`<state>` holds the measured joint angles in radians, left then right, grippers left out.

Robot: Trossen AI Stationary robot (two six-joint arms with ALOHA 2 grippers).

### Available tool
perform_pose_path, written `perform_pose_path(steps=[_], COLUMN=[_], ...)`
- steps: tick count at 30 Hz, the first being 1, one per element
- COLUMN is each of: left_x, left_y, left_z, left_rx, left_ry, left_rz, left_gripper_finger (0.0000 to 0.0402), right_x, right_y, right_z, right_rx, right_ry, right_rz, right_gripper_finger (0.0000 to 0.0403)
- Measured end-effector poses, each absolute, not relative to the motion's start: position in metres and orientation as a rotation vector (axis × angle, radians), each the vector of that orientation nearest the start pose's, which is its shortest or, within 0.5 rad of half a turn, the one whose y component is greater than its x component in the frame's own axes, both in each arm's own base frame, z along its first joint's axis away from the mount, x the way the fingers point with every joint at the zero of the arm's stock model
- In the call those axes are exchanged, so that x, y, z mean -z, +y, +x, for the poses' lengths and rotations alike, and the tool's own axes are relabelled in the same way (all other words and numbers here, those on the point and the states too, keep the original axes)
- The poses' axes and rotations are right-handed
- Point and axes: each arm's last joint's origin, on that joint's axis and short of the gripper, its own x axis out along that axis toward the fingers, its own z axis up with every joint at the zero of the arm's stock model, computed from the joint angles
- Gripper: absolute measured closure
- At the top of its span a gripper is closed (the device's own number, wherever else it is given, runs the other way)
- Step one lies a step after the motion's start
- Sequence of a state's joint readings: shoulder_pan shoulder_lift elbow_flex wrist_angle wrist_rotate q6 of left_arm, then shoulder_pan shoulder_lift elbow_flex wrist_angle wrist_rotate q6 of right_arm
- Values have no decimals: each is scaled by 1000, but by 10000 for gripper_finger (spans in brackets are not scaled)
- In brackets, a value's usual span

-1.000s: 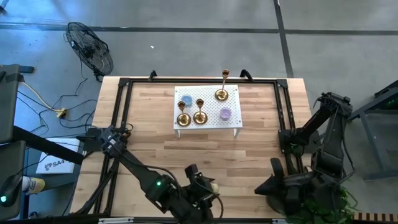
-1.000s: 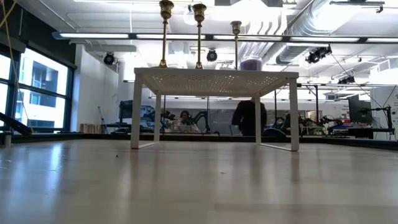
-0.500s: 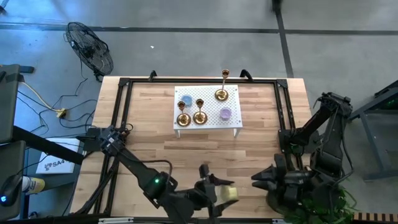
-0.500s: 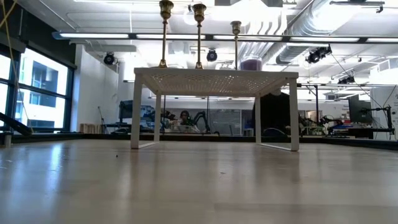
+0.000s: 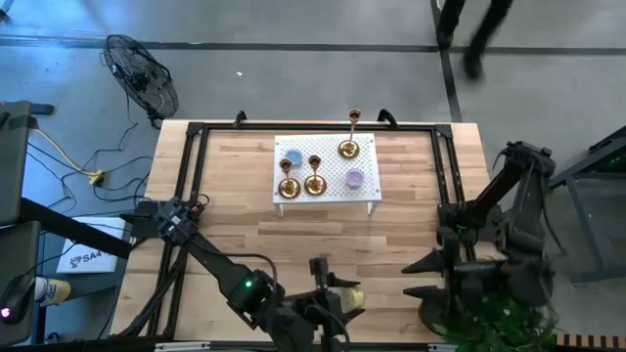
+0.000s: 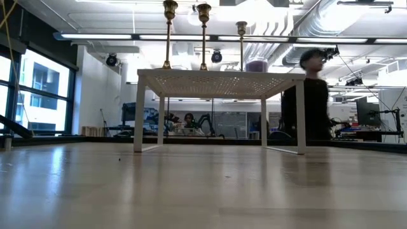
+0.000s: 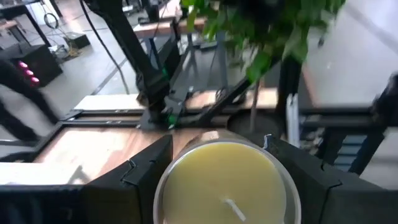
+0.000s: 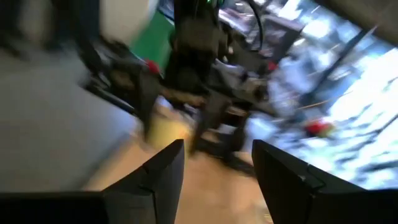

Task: Pick & Place candle stick holders
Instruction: Put the yellow scented candle on the shelf

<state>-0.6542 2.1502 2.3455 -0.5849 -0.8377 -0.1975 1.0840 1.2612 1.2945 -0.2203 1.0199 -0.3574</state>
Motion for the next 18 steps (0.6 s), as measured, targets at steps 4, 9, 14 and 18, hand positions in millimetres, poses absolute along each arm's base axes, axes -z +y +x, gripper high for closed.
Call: perform_pose_path(steps=[4, 9, 14, 18], left_x=[-391, -387, -386, -386], left_y=[-267, -259, -250, -250], left_z=[388, 393, 400, 400], left_rx=[-214, -171, -141, -141], left_ry=[335, 384, 403, 403], left_rz=[166, 200, 194, 220], left_gripper_finger=[180, 180, 180, 180], right_x=[-419, -417, -402, -398], right_y=[202, 185, 190, 191], right_z=[140, 145, 157, 166], right_rx=[-261, -380, -364, -297], right_ry=[104, 192, 261, 291], right_rz=[-192, -88, -209, -77], right_gripper_finger=[218, 218, 218, 218])
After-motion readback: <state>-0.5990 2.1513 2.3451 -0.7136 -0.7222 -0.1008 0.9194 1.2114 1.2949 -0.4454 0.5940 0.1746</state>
